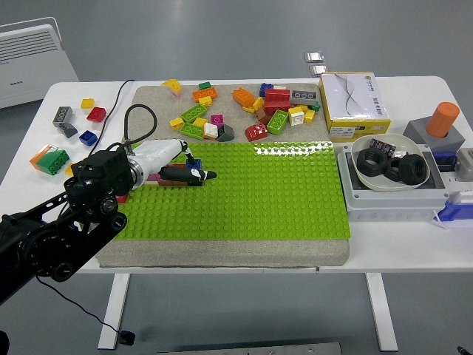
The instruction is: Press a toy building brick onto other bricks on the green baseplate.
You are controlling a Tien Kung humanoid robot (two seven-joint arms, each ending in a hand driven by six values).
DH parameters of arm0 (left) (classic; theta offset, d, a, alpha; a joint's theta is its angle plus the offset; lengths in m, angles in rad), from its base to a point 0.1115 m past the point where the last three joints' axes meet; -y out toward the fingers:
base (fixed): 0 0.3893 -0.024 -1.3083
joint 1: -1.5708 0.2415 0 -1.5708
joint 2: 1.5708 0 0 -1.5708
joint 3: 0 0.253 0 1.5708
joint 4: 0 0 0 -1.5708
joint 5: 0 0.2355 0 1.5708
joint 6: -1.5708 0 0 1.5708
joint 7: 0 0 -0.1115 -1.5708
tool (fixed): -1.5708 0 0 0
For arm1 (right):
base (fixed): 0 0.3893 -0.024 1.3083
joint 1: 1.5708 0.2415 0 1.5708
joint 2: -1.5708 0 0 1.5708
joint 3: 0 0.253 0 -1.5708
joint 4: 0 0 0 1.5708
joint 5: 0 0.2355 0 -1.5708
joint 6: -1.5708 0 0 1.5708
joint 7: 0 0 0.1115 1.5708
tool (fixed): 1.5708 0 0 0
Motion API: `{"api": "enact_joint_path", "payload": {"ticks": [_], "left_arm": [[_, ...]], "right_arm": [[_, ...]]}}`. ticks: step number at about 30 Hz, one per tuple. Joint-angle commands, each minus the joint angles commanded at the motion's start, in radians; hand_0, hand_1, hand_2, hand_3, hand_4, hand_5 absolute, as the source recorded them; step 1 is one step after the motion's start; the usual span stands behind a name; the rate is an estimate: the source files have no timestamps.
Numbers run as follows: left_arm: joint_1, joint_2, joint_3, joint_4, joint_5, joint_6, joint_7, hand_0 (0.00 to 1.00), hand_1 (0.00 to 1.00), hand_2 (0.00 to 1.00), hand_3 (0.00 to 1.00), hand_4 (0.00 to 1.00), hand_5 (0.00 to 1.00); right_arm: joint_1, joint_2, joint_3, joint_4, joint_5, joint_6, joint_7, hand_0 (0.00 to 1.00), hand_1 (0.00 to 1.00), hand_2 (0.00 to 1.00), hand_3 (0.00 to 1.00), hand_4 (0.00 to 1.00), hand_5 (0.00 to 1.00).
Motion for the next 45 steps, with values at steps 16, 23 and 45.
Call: {"api": "enact_joint_path", "payload": {"ticks": [16, 23, 45], "left_arm": [[-0.019, -0.003, -0.023, -0.018, 0.016, 0.009, -0.005, 0.998, 0.978, 0.958, 0.641, 0.998, 0.795], [0.011, 0.004, -0.089, -0.076, 0.036, 0.010, 0.005, 0.998, 0.962, 0.927, 0.705, 0.998, 0.755], [0.571, -0.016, -0.580, -0.404, -0.165, 0.468, -0.476, 0.703, 0.400, 0.590, 0.771, 0.810, 0.099]], "right_arm": [[-0.005, 0.003, 0.011, 0.000, -0.015, 0.002, -0.001, 0.519, 0.567, 0.706, 0.813, 0.904, 0.997], [-0.003, 0.002, 0.020, 0.000, -0.030, 0.004, 0.000, 0.519, 0.567, 0.708, 0.814, 0.904, 0.998], [-0.036, 0.043, -0.094, 0.000, 0.112, 0.001, 0.010, 0.519, 0.601, 0.714, 0.802, 0.894, 0.998]]}}
